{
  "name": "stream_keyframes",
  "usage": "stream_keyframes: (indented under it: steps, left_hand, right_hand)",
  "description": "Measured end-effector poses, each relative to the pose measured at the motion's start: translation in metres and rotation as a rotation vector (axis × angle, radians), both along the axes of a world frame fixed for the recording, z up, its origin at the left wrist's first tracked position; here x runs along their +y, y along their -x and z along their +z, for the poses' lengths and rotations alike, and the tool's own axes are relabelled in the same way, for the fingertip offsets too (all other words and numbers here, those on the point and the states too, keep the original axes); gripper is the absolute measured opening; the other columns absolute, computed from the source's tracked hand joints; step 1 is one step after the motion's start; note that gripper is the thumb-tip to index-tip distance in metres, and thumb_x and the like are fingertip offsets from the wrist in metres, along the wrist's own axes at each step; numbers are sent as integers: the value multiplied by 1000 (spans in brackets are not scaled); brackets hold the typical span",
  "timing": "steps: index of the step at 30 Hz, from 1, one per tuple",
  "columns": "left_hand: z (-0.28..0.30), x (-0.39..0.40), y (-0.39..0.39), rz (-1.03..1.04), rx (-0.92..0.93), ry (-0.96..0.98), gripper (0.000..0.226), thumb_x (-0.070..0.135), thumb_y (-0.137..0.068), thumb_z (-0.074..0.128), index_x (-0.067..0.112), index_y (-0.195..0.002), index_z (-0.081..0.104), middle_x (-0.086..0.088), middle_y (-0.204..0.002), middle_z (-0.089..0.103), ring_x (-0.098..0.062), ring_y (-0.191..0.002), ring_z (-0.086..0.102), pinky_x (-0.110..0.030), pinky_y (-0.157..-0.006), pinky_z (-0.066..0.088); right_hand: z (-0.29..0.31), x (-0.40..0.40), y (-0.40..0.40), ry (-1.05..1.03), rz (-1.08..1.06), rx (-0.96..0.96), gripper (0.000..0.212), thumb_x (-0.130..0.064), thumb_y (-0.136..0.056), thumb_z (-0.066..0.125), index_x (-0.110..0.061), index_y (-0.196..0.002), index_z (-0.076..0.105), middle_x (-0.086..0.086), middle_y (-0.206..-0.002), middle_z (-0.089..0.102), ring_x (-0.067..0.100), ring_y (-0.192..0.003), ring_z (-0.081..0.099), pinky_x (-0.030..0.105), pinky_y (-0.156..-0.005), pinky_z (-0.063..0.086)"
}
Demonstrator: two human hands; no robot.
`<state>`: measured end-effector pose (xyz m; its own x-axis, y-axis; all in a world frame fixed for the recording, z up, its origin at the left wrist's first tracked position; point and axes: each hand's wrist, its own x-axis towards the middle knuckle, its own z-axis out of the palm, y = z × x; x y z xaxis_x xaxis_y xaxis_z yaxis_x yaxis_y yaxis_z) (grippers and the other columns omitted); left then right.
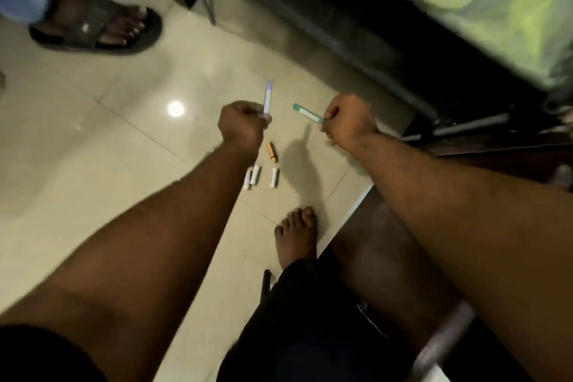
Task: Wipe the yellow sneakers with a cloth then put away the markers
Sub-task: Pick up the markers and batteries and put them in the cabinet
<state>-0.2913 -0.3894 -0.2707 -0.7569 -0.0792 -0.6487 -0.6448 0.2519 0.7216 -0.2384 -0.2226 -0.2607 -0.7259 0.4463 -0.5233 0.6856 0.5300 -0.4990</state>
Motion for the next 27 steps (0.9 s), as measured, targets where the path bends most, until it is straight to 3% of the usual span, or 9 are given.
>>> stream_keyframes:
  steps: [3, 6, 10, 13, 15, 20, 25, 27]
  left_hand:
    - [97, 24, -29, -105, -22, -229, 19, -8, -78, 67, 10, -77, 63, -11, -70, 64, -19, -59, 60, -23, -53, 50]
    - [188, 41, -55, -194, 22, -379, 15, -7, -79, 68, 7, -83, 66, -9, -75, 66, -20, -67, 64, -29, -70, 58]
    - [288, 53, -106, -315, 39, -490, 11, -6, -82, 66, 4, -84, 64, -6, -67, 68, -15, -59, 67, -28, -68, 59]
    - [332, 64, -163, -364, 23, -532, 8, -4, -83, 66, 3, -86, 63, -5, -63, 68, -14, -55, 67, -27, -62, 58]
    - [338, 71, -202, -392, -37, -504, 6, -2, -84, 64, 4, -83, 63, -6, -62, 67, -14, -52, 66, -27, -58, 57]
    - [297, 93, -287, -367, -182, -375, 8, -8, -83, 63, -3, -89, 62, -15, -71, 63, -18, -52, 62, -25, -49, 56]
    - [248, 133, -306, -329, -227, -274, 15, -13, -80, 64, -2, -89, 62, -15, -83, 64, -23, -71, 64, -26, -59, 57]
    - [227, 158, -304, -325, -248, -251, 19, -15, -80, 64, -2, -93, 61, -15, -86, 65, -23, -77, 66, -22, -52, 56]
  right_hand:
    - [103, 12, -39, 235, -256, 184, 29, 13, -77, 60, -11, -62, 53, 7, -58, 61, 22, -52, 58, 34, -54, 54]
    - [198, 28, -97, 238, -378, 341, 20, 8, -78, 67, -6, -67, 58, 9, -58, 61, 15, -45, 55, 25, -43, 51]
    - [280, 30, -181, 291, -588, 493, 16, 4, -79, 70, -4, -69, 60, 15, -63, 63, 22, -55, 60, 39, -59, 56]
    - [318, 20, -234, 394, -780, 630, 21, 7, -83, 65, -6, -67, 60, 10, -62, 62, 13, -52, 58, 25, -53, 54]
    - [324, 10, -260, 484, -921, 701, 19, 6, -83, 65, -7, -69, 60, 7, -63, 61, 12, -54, 58, 21, -52, 53]
    - [288, 1, -320, 677, -1291, 809, 15, 10, -82, 65, -2, -75, 59, 12, -69, 61, 19, -65, 61, 30, -69, 57]
    - [237, 28, -349, 613, -1453, 700, 14, 12, -83, 61, 0, -77, 62, 14, -73, 63, 21, -68, 64, 29, -72, 59]
    - [215, 46, -349, 577, -1516, 663, 14, 12, -84, 60, 0, -78, 62, 13, -72, 63, 21, -67, 63, 29, -72, 59]
